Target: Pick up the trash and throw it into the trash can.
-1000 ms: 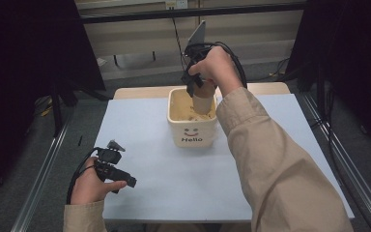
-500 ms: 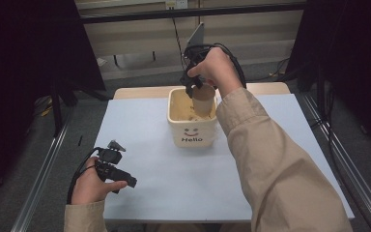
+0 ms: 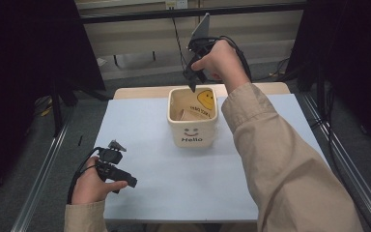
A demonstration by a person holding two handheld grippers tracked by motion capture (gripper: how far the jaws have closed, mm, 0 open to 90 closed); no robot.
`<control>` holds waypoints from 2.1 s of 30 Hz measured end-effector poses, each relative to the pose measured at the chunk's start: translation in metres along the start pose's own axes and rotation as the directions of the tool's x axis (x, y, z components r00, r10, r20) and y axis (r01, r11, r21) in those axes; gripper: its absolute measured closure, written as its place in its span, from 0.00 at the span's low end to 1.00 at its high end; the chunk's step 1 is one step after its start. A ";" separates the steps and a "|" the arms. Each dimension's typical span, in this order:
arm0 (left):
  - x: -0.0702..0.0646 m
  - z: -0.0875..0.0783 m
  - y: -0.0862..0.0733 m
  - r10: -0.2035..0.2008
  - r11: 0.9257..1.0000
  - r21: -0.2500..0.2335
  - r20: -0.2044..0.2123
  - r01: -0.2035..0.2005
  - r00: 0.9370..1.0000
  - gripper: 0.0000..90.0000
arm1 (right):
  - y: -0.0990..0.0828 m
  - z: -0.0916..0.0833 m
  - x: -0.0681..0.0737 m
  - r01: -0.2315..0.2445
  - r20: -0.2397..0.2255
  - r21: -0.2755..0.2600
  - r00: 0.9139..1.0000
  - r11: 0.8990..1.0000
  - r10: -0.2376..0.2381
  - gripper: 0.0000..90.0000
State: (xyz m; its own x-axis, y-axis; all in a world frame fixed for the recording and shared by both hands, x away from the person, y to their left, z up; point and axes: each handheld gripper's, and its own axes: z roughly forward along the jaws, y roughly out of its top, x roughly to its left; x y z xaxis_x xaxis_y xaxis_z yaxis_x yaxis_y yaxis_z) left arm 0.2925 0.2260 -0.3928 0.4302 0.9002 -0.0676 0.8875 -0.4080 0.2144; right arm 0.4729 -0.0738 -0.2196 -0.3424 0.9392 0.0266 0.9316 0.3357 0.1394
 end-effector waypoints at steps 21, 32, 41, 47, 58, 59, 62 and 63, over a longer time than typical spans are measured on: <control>-0.002 0.001 0.001 0.010 1.000 0.007 -0.002 -0.010 1.000 0.07 | -0.013 -0.059 -0.029 -0.033 0.029 -0.058 0.999 0.998 0.034 0.10; -0.001 0.000 0.000 0.001 1.000 0.009 0.004 -0.001 1.000 0.07 | -0.028 -0.054 -0.039 -0.021 0.043 -0.056 0.999 0.998 0.023 0.10; -0.001 0.000 -0.001 -0.007 1.000 0.001 0.004 0.007 1.000 0.07 | -0.055 -0.042 -0.058 -0.005 0.067 -0.047 0.998 0.999 0.008 0.10; -0.001 -0.002 0.000 -0.001 1.000 0.002 -0.002 0.001 1.000 0.07 | -0.078 -0.030 -0.071 -0.001 0.063 -0.047 0.998 0.999 0.004 0.10; -0.005 -0.001 0.001 0.000 1.000 -0.010 -0.013 0.000 1.000 0.07 | -0.119 -0.002 -0.096 -0.012 0.044 -0.045 0.999 0.999 0.014 0.10; -0.005 -0.001 0.001 0.001 1.000 -0.008 -0.017 -0.001 1.000 0.07 | -0.122 0.001 -0.098 -0.013 0.045 -0.038 0.999 0.999 0.015 0.10; -0.005 -0.001 0.000 0.000 1.000 -0.010 -0.015 0.000 1.000 0.07 | -0.131 0.010 -0.102 -0.011 0.042 -0.032 0.999 0.999 0.012 0.09; -0.005 -0.002 0.000 0.002 1.000 -0.007 -0.013 -0.002 1.000 0.07 | -0.133 0.014 -0.103 -0.011 0.037 -0.024 0.999 1.000 0.012 0.09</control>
State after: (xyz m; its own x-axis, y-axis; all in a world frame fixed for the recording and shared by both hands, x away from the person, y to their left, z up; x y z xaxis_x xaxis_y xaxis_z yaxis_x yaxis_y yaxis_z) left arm 0.2903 0.2213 -0.3909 0.4297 0.9013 -0.0542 0.8854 -0.4088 0.2212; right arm 0.3855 -0.2143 -0.2547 -0.3262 0.9453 -0.0088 0.9322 0.3232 0.1633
